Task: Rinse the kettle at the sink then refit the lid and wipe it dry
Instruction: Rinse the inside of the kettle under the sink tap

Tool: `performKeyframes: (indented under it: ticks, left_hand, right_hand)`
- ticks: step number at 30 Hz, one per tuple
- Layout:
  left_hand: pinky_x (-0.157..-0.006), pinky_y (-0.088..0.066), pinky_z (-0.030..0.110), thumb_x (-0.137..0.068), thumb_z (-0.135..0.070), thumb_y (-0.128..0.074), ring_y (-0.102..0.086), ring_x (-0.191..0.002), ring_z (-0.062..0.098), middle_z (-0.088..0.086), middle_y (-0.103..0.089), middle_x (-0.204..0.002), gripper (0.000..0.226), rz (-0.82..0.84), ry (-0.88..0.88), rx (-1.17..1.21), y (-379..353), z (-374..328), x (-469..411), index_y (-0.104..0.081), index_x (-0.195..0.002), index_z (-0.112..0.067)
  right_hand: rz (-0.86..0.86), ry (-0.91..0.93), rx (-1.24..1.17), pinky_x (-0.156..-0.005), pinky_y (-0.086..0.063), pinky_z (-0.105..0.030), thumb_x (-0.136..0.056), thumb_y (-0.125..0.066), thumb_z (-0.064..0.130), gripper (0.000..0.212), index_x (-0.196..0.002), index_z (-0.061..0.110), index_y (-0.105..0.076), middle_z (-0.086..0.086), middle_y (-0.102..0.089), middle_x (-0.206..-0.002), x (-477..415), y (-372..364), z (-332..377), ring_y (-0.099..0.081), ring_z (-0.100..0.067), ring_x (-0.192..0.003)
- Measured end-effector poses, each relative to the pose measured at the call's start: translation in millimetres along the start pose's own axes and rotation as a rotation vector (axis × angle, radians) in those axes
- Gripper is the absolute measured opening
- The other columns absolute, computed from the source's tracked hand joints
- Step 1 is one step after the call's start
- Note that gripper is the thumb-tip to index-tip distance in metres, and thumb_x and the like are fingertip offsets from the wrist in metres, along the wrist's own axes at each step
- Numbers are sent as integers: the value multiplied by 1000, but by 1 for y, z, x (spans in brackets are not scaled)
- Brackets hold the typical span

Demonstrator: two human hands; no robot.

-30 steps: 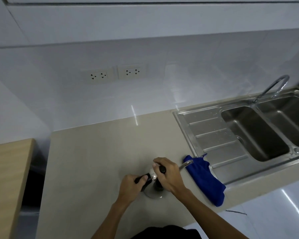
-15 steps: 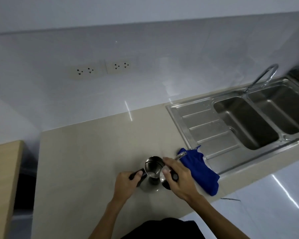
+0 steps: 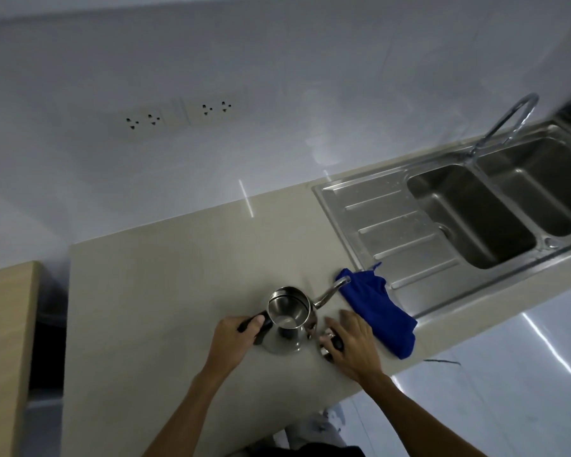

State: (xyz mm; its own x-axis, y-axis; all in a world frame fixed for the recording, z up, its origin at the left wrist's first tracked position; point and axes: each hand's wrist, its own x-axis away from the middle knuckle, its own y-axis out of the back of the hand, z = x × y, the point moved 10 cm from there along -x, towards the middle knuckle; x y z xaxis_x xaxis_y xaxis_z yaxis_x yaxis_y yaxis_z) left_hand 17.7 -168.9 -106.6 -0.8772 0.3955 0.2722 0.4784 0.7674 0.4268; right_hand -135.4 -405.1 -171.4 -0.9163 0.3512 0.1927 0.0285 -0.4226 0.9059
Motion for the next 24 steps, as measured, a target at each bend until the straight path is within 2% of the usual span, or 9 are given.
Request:
performKeyframes:
  ticks: [4,8,12,13,15,17,20,21,24]
  left_hand:
    - [-51,-28,25,-78,-52,-58,-35,-44,2,-10,-40,-44,42,-8,18,51,0,2,2,-58,-53,-19]
    - [-51,-29,27,-77,-57,-55,-38,-49,9,-4,-43,-48,59,-35,-20,54,3,-1,6,-53,-60,-1]
    - [-52,-32,25,-79,-55,-55,-41,-52,10,12,-47,-52,60,-47,-45,77,4,-7,9,-50,-61,2]
    - [-53,-32,26,-80,-54,-55,-40,-53,11,16,-48,-53,60,-47,-49,81,3,-8,9,-49,-62,3]
    - [-54,-31,29,-80,-52,-55,-39,-54,13,14,-45,-53,58,-51,-45,78,4,-8,10,-45,-61,1]
    - [-54,-29,30,-79,-51,-55,-36,-52,13,5,-39,-52,55,-66,-28,73,4,-9,10,-40,-58,-3]
    - [-54,-24,30,-76,-50,-55,-30,-50,11,-7,-32,-48,48,-122,-15,76,4,-21,13,-32,-52,-15]
    - [-53,-24,29,-76,-49,-55,-30,-48,9,-8,-31,-46,47,-151,-21,50,4,-26,13,-33,-50,-17]
    - [-52,-26,29,-73,-52,-55,-32,-45,8,-6,-35,-41,42,-212,-58,23,-1,-53,14,-41,-45,-24]
  right_hand:
    - [-33,-20,74,-109,-33,-44,-91,-33,76,61,-137,40,-49,-6,-41,-145,-5,-6,-5,-38,-25,-133]
    - [-51,-7,60,-106,-37,-44,-88,-35,79,64,-134,38,-54,-5,-45,-142,-8,-6,-10,-39,-24,-130]
    - [-112,-54,-178,-105,-40,-44,-88,-35,77,69,-132,29,-57,-1,-51,-137,-6,12,-6,-41,-17,-127]
    - [-150,-90,-270,-105,-40,-45,-90,-35,73,67,-133,26,-57,-1,-53,-136,-6,20,-6,-42,-16,-127]
    - [-188,-163,-419,-109,-40,-46,-96,-41,60,58,-140,22,-51,-1,-52,-141,-12,31,-4,-43,-17,-130]
    - [-100,-184,-570,-109,-42,-41,-100,-49,41,46,-141,20,-46,0,-51,-144,-26,34,10,-46,-19,-133]
    - [26,-205,-803,-91,-52,-22,-101,-53,20,22,-123,21,-53,-1,-62,-127,-44,44,32,-60,-17,-118]
    - [24,-220,-843,-88,-55,-23,-101,-52,17,20,-122,18,-55,-1,-64,-120,-46,48,33,-64,-14,-110]
    - [-46,-228,-865,-91,-58,-37,-102,-51,15,18,-117,12,-60,-2,-69,-104,-44,64,17,-66,-9,-89]
